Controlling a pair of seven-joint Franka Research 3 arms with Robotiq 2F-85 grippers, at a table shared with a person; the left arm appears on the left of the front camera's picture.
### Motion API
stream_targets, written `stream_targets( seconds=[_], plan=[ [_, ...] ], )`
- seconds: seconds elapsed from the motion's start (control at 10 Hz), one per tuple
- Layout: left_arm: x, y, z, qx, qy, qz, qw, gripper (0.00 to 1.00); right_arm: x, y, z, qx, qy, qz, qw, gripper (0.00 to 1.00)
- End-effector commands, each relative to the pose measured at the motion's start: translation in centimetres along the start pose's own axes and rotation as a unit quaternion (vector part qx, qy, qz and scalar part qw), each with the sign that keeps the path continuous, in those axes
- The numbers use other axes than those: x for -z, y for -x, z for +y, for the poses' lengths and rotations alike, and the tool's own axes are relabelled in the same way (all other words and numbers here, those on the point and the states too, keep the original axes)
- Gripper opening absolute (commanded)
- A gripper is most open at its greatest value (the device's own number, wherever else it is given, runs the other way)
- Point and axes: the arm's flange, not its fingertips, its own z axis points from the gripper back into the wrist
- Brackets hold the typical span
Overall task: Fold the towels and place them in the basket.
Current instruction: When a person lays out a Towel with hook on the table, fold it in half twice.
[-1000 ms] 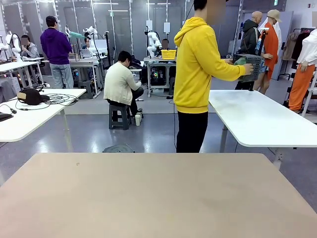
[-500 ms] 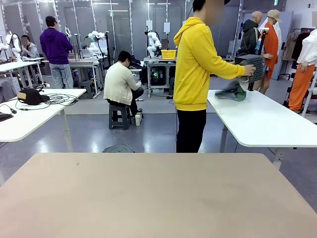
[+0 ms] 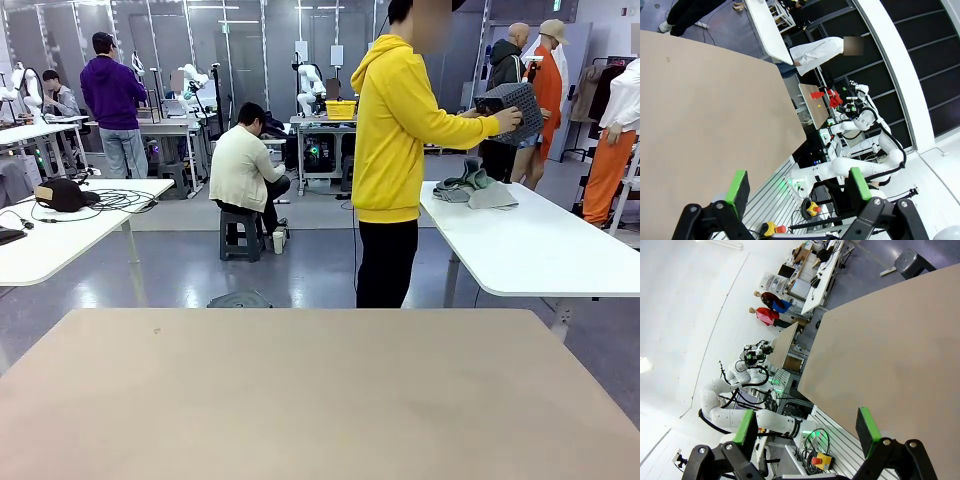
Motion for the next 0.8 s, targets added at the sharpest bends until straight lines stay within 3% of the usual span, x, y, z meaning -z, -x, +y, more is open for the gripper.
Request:
stream_targets(
  seconds=[0.0,0.7],
  plan=[
    [-0.05,0.22,0.1,0.003,0.002,0.003,1.0,1.0,-0.05,-0.18,0.01,-0.011,-0.006,-0.004,1.0,1.0],
    [-0.05,0.22,0.1,0.003,0.002,0.003,1.0,1.0,-0.05,-0.18,0.01,-0.011,-0.006,-0.004,1.0,1.0]
  ],
)
